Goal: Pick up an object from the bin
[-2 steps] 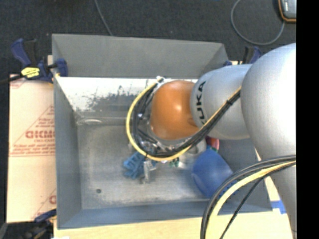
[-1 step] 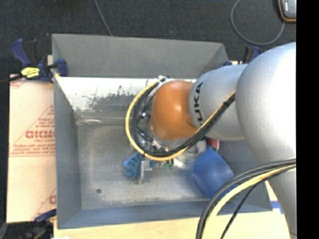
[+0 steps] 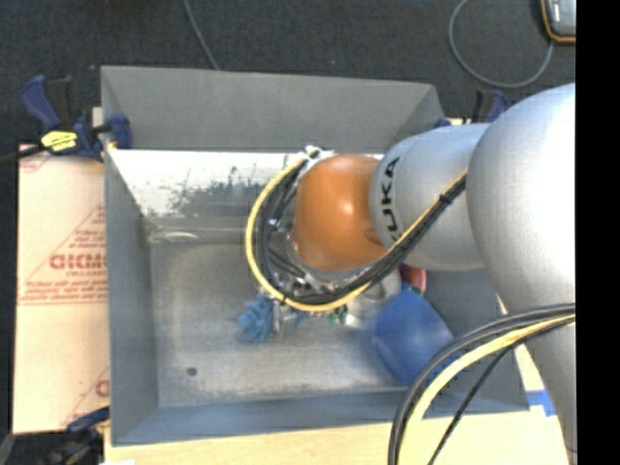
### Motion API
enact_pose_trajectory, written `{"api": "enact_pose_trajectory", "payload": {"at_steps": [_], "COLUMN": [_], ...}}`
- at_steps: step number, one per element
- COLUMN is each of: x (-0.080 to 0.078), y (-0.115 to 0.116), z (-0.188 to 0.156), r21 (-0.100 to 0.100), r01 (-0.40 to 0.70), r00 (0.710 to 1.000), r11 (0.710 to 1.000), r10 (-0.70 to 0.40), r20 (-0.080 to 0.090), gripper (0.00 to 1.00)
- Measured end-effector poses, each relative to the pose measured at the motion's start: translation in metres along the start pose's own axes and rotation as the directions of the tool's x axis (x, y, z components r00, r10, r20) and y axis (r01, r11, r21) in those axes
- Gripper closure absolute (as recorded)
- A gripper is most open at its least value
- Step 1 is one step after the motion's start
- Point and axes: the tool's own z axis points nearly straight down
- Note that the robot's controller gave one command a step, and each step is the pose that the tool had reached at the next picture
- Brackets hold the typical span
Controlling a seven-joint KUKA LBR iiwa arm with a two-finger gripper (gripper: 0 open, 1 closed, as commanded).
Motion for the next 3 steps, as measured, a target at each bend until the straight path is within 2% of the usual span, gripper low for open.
{"api": "enact_pose_trajectory", "payload": {"at_steps": [3], "x": [0.000], "y": [0.000], "z": [-0.017], "r21": [-0.001], "r01": [-0.005], "r00": [1.000], "r11": [1.000], "r10": [0.005], "r20": [0.001], "gripper": [1.00]}}
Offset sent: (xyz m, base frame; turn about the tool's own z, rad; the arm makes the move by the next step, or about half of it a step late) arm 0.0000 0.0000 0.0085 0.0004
